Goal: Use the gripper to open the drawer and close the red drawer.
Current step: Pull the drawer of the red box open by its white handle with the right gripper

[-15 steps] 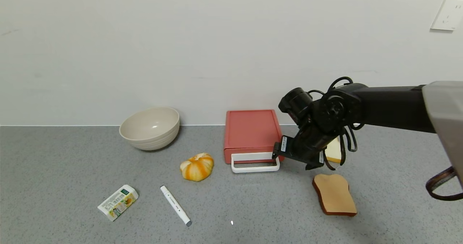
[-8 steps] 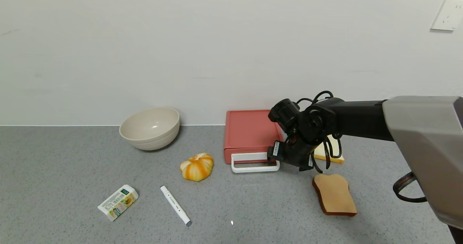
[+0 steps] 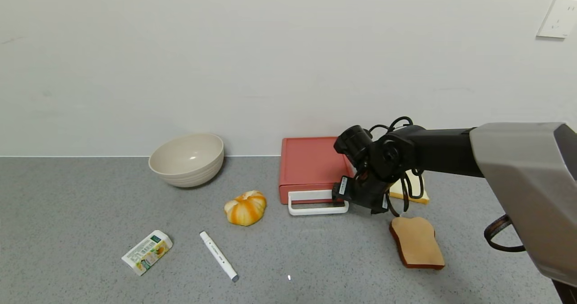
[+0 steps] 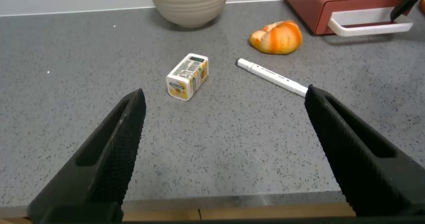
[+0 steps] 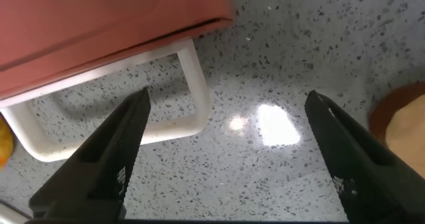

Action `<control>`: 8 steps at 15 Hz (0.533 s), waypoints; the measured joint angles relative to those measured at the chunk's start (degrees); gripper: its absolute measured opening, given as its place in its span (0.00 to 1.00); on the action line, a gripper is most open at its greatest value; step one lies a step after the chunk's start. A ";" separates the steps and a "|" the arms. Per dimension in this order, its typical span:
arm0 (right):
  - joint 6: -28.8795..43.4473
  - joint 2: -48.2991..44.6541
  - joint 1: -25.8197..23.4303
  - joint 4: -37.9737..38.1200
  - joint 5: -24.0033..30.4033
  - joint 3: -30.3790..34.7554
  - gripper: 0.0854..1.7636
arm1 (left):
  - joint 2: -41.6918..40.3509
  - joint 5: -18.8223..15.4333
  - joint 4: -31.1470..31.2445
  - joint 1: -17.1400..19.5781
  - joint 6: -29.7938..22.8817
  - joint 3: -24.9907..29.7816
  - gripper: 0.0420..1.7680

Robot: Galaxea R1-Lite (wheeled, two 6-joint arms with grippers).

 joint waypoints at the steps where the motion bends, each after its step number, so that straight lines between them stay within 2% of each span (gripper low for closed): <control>1: 0.38 0.16 -0.02 0.00 0.18 0.00 0.97 | 0.00 0.02 0.00 0.00 0.01 0.00 0.98; 8: 1.05 1.23 0.34 0.76 0.44 0.13 0.97 | 0.00 0.00 0.00 0.00 0.00 0.00 0.98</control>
